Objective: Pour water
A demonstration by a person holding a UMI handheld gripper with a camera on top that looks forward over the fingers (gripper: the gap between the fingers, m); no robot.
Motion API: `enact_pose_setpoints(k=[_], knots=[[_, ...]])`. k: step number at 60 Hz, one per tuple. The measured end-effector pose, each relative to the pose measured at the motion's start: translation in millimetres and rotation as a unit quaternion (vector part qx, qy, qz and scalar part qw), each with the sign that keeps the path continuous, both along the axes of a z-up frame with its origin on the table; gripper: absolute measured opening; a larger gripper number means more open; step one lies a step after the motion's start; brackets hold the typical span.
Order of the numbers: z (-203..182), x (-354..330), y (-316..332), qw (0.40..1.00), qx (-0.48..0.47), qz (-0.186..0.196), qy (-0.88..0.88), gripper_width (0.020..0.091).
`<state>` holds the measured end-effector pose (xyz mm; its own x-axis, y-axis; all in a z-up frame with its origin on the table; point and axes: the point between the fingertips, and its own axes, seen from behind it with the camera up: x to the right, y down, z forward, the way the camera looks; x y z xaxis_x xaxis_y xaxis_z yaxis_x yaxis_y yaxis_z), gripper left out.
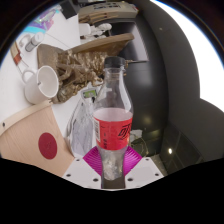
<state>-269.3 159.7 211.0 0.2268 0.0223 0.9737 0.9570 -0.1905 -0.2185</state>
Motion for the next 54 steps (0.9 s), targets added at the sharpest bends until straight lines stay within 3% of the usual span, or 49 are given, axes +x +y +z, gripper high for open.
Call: enact_pose_setpoints(k=[18,32,45,54], knots=[[9,-34,41,0.953,0.045,0.035,-0.297,0.0220],[5,-39,47,0.942,0.042,0.046,-0.330,0.0222],[-3,-15,39,1.000,-0.009,0.002,-0.028,0.0222],[-11,-16,28,0.965,-0.047,0.000,0.257,0.0223]])
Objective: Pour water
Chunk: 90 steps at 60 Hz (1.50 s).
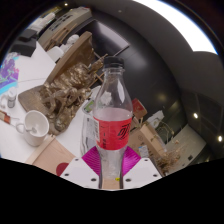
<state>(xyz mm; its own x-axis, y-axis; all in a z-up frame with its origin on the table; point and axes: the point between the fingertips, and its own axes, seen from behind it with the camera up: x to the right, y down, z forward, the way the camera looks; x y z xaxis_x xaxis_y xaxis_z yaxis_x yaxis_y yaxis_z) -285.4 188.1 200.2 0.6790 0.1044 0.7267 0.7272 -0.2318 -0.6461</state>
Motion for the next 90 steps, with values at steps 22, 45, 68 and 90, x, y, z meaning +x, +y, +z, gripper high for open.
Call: enact_pose_setpoints(k=[22,45,68,90], knots=[[-79,-24,-9,0.923,-0.089,0.050,0.370,0.0224],[-137,-32,-10,0.909,-0.094,0.073,0.399,0.0328],[-120,-20,-58,0.903,-0.132,0.015,0.409,0.0855],[-5,-43,-275,0.915,-0.152,-0.075,0.365,0.0860]])
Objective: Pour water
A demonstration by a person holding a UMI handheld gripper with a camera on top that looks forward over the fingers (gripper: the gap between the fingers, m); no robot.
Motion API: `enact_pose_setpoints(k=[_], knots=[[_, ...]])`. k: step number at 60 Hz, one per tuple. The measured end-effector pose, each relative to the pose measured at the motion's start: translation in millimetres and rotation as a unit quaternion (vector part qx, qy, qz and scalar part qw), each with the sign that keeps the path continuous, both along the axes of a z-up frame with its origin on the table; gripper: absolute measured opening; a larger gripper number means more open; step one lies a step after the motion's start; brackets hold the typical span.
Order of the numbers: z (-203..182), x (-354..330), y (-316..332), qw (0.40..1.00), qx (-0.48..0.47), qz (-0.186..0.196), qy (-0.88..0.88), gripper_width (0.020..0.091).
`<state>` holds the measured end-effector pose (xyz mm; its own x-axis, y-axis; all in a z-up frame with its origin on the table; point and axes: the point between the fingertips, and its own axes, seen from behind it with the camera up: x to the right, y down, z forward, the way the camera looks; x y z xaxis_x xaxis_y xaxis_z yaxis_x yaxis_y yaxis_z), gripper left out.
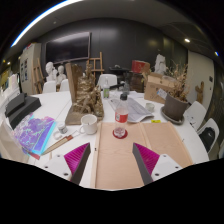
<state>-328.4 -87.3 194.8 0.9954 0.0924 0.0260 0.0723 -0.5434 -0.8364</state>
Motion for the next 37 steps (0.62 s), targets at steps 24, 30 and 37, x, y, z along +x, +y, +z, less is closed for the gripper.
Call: enact_pose_setpoints(k=[24,30,37], knots=[[44,-46,-128,1.000,-0.002,0.001,-0.029,0.0856],[48,-53,-134,1.000,0.000,0.002,-0.028,0.0857],[48,-54,-137,1.000,0.002,-0.005,-0.031,0.0858]])
